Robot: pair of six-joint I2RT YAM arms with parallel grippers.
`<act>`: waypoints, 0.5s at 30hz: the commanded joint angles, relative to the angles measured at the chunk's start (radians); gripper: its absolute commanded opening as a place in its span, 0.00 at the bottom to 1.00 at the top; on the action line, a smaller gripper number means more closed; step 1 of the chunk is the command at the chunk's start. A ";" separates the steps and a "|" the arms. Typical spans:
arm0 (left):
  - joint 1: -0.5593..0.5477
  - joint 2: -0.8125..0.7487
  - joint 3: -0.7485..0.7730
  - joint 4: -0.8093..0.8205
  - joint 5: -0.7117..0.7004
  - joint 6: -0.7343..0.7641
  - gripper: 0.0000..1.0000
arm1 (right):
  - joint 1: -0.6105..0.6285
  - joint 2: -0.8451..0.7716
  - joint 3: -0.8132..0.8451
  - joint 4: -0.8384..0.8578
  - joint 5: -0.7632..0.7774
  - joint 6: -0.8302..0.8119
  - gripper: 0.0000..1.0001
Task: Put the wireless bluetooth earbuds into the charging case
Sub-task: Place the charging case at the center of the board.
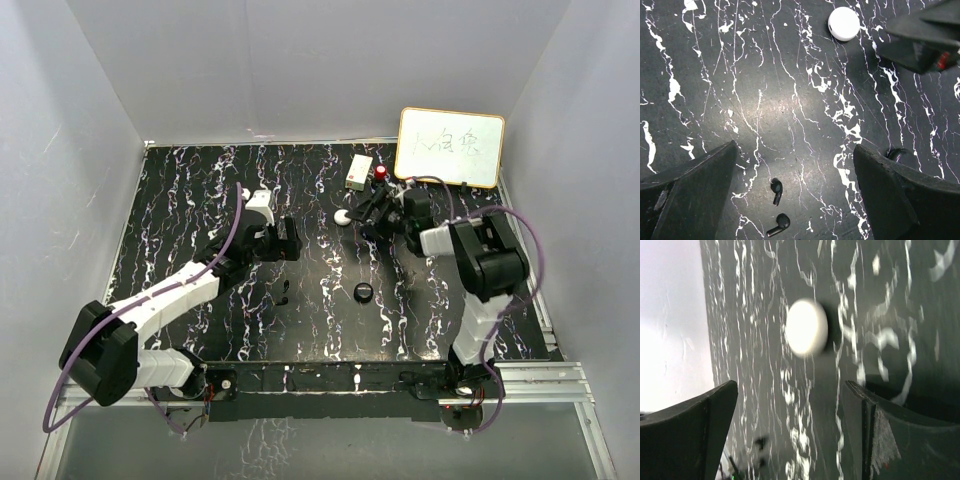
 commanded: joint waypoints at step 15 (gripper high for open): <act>-0.001 0.023 0.030 0.060 0.161 -0.096 0.99 | 0.062 -0.803 -0.347 -0.429 0.127 -0.278 0.98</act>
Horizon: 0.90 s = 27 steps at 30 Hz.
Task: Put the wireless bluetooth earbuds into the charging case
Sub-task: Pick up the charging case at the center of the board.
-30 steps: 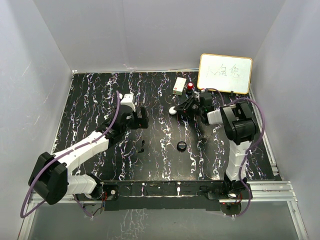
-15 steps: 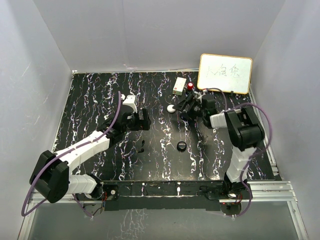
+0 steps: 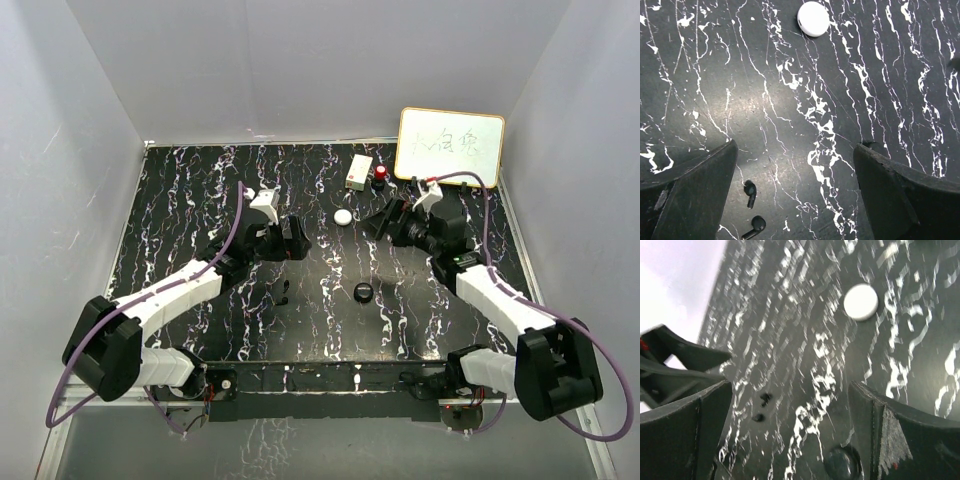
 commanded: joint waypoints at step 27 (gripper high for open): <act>-0.001 0.013 0.009 0.032 0.108 -0.047 0.99 | 0.445 0.029 -0.002 -0.495 0.544 -0.050 0.96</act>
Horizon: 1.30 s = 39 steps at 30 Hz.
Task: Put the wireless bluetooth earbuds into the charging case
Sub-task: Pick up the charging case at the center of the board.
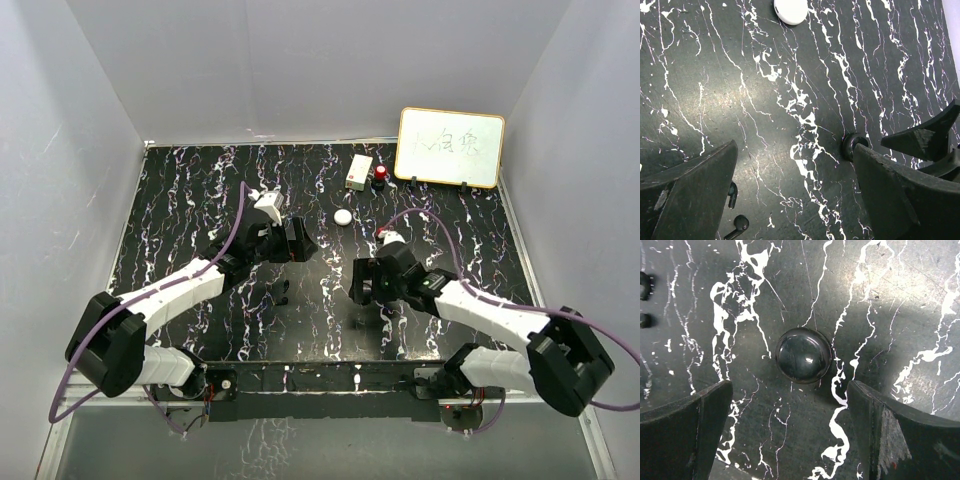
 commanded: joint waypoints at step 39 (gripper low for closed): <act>-0.001 -0.045 -0.019 -0.018 -0.045 0.023 0.99 | 0.166 0.303 0.209 -0.056 0.317 -0.025 0.47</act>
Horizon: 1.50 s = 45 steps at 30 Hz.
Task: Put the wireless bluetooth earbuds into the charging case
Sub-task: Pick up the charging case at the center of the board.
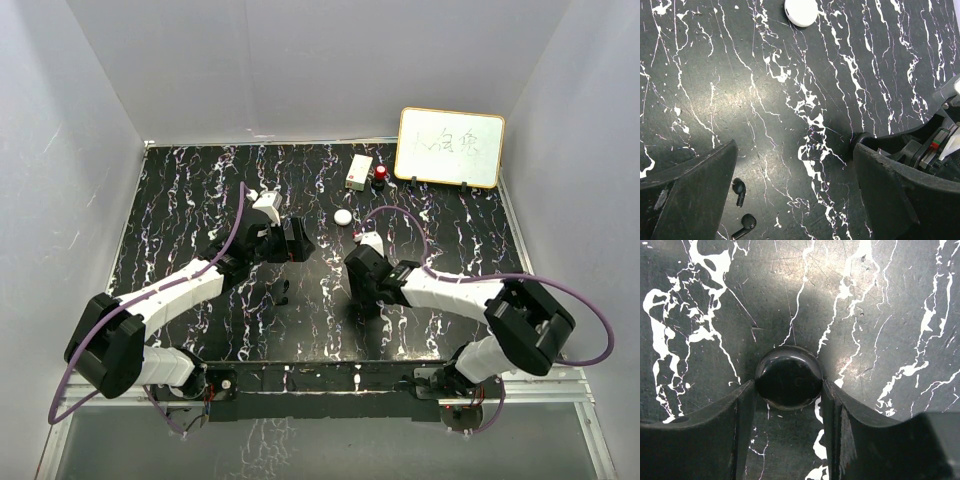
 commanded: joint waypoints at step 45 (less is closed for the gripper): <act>0.080 -0.192 -0.127 0.065 -0.085 0.055 0.98 | -0.203 0.231 0.274 0.305 -0.460 0.128 0.26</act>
